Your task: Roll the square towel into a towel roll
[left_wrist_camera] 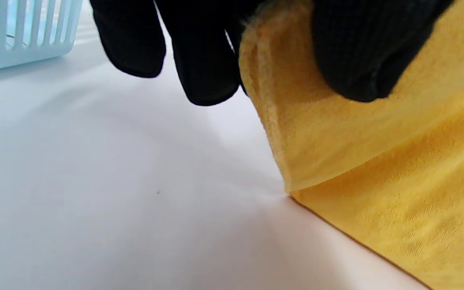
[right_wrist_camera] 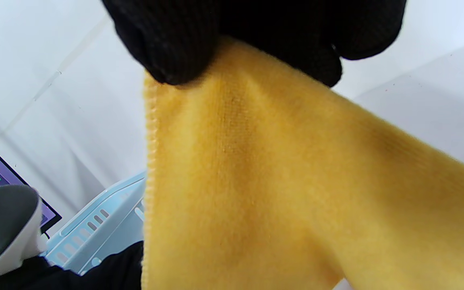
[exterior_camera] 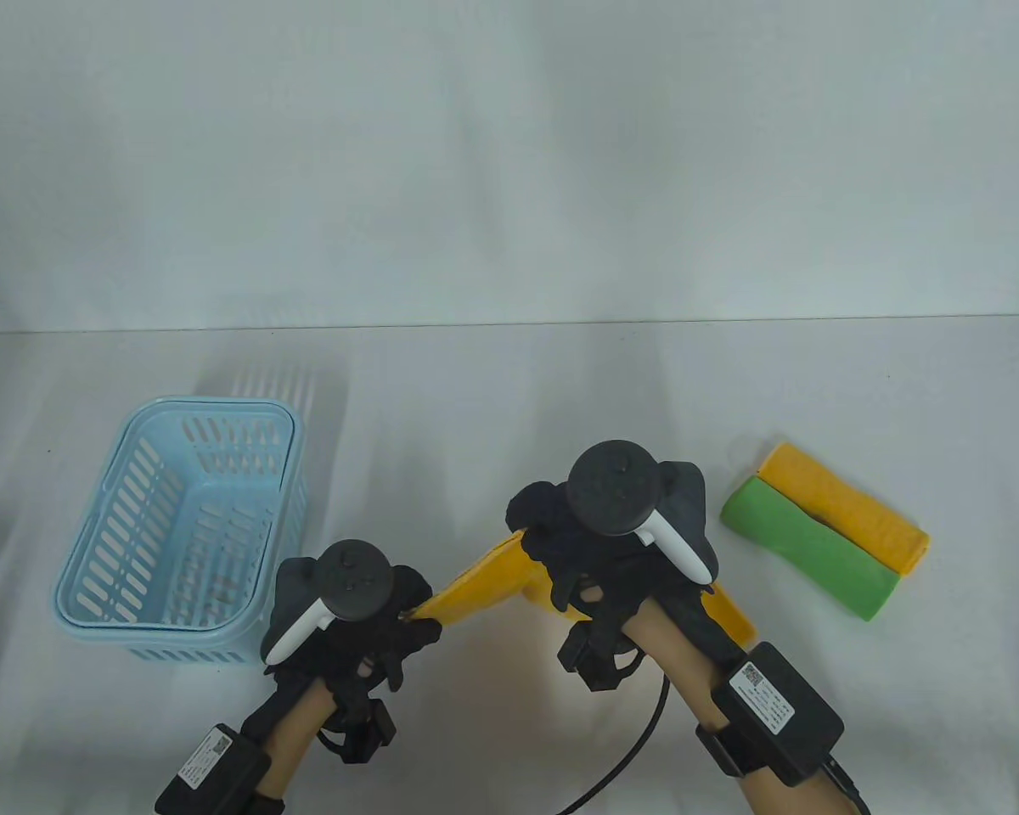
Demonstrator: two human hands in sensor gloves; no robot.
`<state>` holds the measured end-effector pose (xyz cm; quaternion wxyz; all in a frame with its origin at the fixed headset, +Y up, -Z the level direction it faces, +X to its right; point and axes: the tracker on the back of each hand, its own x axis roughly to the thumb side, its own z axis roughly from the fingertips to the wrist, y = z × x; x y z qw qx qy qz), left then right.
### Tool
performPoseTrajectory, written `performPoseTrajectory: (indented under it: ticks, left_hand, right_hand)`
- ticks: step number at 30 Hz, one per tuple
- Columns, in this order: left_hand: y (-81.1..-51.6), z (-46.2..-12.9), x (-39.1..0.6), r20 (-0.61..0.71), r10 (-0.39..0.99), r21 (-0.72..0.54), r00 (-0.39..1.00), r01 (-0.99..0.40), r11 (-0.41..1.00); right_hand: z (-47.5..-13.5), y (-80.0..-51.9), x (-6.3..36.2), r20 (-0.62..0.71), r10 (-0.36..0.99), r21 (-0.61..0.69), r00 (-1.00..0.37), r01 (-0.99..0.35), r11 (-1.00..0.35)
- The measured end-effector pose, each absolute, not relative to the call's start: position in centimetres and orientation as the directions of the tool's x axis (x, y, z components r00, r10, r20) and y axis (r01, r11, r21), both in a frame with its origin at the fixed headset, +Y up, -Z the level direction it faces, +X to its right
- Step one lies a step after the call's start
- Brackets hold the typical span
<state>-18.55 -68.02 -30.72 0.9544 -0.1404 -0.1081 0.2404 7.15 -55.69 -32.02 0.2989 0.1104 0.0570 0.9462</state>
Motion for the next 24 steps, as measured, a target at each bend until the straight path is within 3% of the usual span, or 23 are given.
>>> performPoseTrajectory:
  ticks: [3,9,14,24]
  left_hand:
    - [-67.4,-30.5,-18.8,0.139,0.514,-0.282,0.847,-0.463,0.84]
    - [-64.9,-29.7,-19.4,0.171,0.514,-0.088,0.84,-0.507,0.857]
    - [-62.2,-29.3,-19.3,0.206,0.549,-0.02,0.81,-0.558,0.83]
    - [-53.0,-31.2,-19.5,0.236,0.61,0.059,0.757,-0.637,0.768]
  right_hand:
    - [-31.8,-55.7,8.0,0.17,0.593,0.16,-0.787,-0.572,-0.804]
    - [-31.6,-55.2,10.4,0.142,0.671,0.134,-0.728,-0.658,-0.741]
    - [-31.6,-54.5,12.1,0.118,0.723,0.069,-0.681,-0.721,-0.69]
    - [-31.5,-49.6,15.1,0.116,0.863,-0.038,-0.493,-0.87,-0.492]
